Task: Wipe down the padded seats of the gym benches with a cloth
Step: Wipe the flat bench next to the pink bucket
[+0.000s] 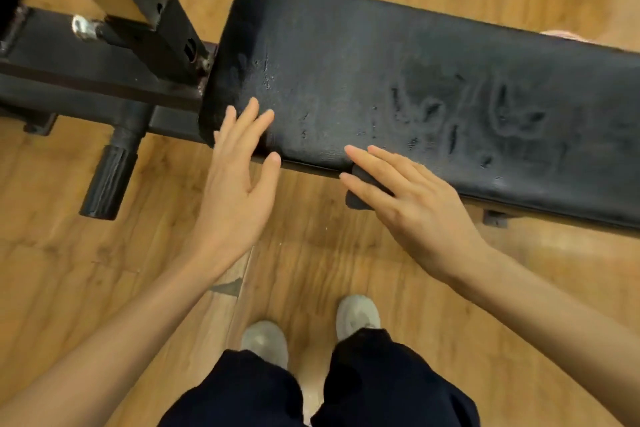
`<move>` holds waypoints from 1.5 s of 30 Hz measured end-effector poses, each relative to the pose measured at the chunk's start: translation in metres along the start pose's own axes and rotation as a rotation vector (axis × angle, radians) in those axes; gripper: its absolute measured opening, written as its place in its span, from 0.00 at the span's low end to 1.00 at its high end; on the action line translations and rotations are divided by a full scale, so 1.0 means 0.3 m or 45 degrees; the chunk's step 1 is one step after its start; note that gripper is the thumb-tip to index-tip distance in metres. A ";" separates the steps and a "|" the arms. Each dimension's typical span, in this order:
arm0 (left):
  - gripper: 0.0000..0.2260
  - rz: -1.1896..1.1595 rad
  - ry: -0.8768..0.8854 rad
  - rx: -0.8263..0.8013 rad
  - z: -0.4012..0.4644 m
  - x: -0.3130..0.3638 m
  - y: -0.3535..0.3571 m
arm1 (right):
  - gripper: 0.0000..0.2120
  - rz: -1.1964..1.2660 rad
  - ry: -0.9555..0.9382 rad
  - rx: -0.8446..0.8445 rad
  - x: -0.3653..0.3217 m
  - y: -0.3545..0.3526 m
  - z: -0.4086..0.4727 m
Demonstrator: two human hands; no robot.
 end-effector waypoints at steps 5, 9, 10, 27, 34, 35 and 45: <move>0.19 0.038 -0.043 -0.303 -0.025 0.173 0.002 | 0.25 0.193 0.416 -0.118 0.037 -0.157 -0.074; 0.18 0.038 -0.075 -0.484 -0.065 0.306 -0.017 | 0.24 0.276 0.664 -0.200 0.029 -0.292 -0.156; 0.18 0.043 -0.071 -0.533 -0.077 0.345 -0.025 | 0.23 0.296 0.705 -0.209 0.022 -0.327 -0.178; 0.20 0.285 0.021 -0.980 -0.295 0.937 -0.099 | 0.16 0.323 1.320 -0.524 0.163 -0.838 -0.710; 0.21 0.368 -0.076 -1.045 -0.450 1.128 0.076 | 0.16 0.374 1.440 -0.536 0.418 -0.978 -1.109; 0.20 0.405 -0.089 -1.065 -0.472 1.146 0.105 | 0.16 0.379 1.451 -0.528 0.468 -0.999 -1.165; 0.18 0.528 -0.278 -1.058 -0.513 1.341 0.336 | 0.16 0.540 1.474 -0.426 0.854 -1.105 -1.384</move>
Point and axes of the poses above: each hand's wrist, its own z-axis towards the middle knuckle, its own y-axis out of the palm, x = y × z, the point moved 9 cm from there along z, towards the middle knuckle, and after that the axes turned 10 degrees about y, right-handed, at the moved point
